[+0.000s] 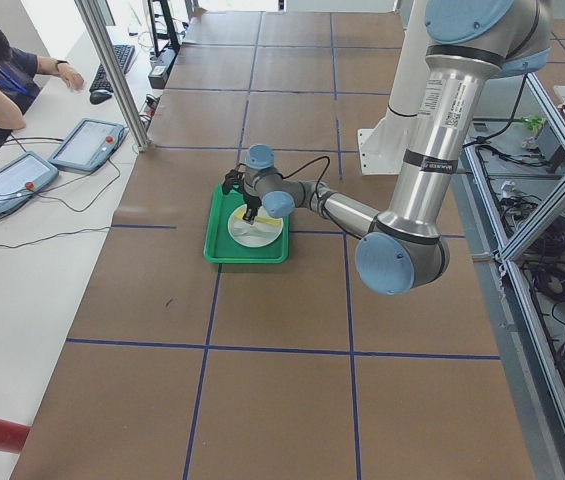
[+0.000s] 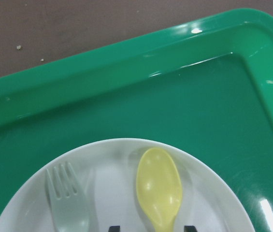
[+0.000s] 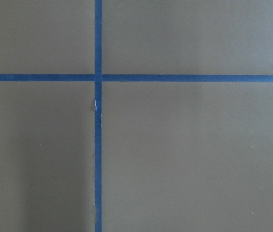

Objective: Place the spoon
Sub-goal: 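Lower the left gripper and close it on the yellow spoon handle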

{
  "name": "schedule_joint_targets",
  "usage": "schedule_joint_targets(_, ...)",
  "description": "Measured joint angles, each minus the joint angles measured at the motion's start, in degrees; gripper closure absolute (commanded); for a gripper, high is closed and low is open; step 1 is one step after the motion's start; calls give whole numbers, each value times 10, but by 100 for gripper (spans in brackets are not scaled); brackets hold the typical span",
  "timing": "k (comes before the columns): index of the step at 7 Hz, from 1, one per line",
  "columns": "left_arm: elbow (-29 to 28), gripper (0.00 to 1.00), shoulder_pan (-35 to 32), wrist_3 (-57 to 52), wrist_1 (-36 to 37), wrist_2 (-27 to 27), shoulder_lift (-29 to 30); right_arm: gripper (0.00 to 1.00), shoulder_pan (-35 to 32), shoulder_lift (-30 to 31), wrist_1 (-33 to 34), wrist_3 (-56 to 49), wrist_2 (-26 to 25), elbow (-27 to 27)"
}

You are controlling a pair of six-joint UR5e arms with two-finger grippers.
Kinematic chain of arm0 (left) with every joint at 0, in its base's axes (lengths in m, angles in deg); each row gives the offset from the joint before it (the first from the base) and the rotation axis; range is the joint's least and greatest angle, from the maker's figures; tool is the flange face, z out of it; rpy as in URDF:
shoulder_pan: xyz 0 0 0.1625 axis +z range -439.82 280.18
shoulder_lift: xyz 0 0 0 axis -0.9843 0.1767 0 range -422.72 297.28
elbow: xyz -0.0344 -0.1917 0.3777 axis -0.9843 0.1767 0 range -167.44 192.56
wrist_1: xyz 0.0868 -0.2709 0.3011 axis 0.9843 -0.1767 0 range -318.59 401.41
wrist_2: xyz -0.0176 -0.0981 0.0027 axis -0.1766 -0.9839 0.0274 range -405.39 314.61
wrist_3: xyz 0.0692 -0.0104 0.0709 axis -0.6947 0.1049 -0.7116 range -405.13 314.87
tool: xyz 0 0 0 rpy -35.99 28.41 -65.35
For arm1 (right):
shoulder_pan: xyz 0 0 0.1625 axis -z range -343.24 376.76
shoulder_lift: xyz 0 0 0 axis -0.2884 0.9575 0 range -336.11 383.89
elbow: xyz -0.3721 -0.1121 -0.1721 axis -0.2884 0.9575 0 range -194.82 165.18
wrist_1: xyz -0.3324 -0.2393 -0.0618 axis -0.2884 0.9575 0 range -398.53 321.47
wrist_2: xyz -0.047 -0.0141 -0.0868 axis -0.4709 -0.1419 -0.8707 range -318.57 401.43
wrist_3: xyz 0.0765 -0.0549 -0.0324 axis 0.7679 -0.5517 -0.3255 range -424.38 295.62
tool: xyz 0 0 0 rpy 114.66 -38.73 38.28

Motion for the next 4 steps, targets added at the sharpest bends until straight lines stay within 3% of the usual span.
schedule_joint_targets(4,1,56,1,15,1,-1,0,0,0,0,-1,0,0,0)
